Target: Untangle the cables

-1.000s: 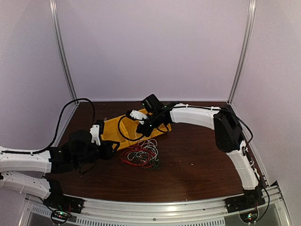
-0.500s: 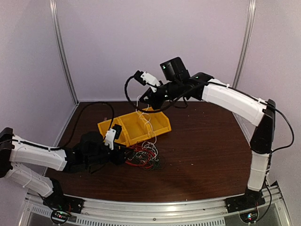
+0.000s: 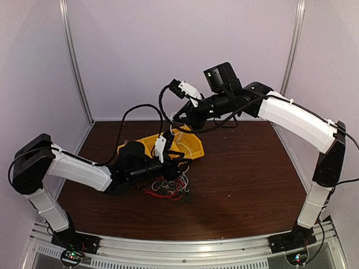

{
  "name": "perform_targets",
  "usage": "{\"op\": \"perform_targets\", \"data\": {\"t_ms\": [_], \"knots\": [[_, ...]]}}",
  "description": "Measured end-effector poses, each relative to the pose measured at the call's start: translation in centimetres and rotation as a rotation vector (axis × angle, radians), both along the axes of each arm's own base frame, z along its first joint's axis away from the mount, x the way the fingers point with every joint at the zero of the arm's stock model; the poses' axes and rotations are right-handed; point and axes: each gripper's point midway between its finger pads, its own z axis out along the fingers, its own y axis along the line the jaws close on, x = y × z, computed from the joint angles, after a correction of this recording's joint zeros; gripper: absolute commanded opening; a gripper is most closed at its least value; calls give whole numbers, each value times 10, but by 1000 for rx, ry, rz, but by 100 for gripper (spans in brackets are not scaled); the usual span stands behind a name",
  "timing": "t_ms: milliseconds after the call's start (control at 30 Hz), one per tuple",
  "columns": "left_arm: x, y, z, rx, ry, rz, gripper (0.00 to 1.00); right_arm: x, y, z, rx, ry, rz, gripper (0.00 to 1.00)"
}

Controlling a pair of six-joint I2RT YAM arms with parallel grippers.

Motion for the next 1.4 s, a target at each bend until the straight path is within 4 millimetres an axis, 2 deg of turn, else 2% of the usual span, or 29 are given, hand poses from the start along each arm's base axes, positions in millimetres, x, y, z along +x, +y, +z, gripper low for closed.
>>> {"op": "perform_targets", "data": {"t_ms": [100, 233, 367, 533, 633, 733, 867, 1067, 1233, 1400], "knots": [[8, -21, -1, -8, -25, -17, 46, -1, -1, 10, 14, 2, -1, 0], [21, -32, -19, 19, -39, 10, 41, -6, -9, 45, 72, -43, 13, 0], [37, -29, -41, 78, -50, 93, 39, -25, -35, 91, 144, -120, 38, 0], [53, -31, -53, 120, -56, 161, 38, -36, -79, 166, 282, -234, 40, 0], [61, -41, -64, 149, -42, 161, 31, -16, -106, 195, 353, -261, -5, 0], [60, -42, -83, 189, -10, 155, 29, 1, -129, 219, 410, -281, -45, 0], [53, -32, -107, 234, 39, 153, 23, 15, -155, 244, 471, -298, -87, 0], [40, -13, -139, 284, 105, 156, 25, 29, -208, 287, 589, -337, -161, 0], [36, -8, -145, 280, 125, 161, 26, 43, -250, 307, 654, -365, -229, 0], [36, -7, -143, 269, 128, 163, 29, 47, -268, 315, 683, -370, -258, 0]]}}
